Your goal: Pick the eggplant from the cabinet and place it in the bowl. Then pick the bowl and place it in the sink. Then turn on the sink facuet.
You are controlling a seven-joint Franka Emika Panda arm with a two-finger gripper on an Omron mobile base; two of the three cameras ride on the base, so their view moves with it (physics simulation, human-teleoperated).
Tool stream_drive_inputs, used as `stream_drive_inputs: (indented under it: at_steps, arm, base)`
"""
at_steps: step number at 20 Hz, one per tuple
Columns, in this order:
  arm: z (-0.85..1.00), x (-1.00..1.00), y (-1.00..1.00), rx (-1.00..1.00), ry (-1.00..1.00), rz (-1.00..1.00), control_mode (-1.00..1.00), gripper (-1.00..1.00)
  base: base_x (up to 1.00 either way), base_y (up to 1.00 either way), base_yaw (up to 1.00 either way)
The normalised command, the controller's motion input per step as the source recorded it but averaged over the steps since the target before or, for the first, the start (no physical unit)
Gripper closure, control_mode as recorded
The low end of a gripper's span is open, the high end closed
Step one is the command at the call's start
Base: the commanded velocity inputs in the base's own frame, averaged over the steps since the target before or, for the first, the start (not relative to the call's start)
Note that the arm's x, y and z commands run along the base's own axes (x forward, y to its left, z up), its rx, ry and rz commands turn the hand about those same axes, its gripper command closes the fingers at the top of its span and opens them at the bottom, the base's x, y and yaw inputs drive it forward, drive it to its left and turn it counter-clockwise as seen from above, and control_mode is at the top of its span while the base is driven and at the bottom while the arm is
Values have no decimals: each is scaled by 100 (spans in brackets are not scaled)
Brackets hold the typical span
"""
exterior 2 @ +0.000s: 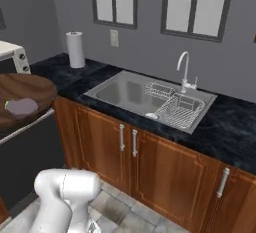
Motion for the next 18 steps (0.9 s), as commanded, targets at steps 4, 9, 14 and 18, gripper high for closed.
stream_drive_inputs:
  at_steps: [4,9,14,18]
  arm:
    - [0,0,0,0,0,0,100,100]
    - [0,0,0,0,0,0,100,100]
    - [0,0,0,0,0,0,100,100]
    - [0,0,0,0,0,0,100,100]
  base:
    - [57,-42,-27]
    - [38,-4,-40]
    - [12,0,-42]
    - [52,6,-35]
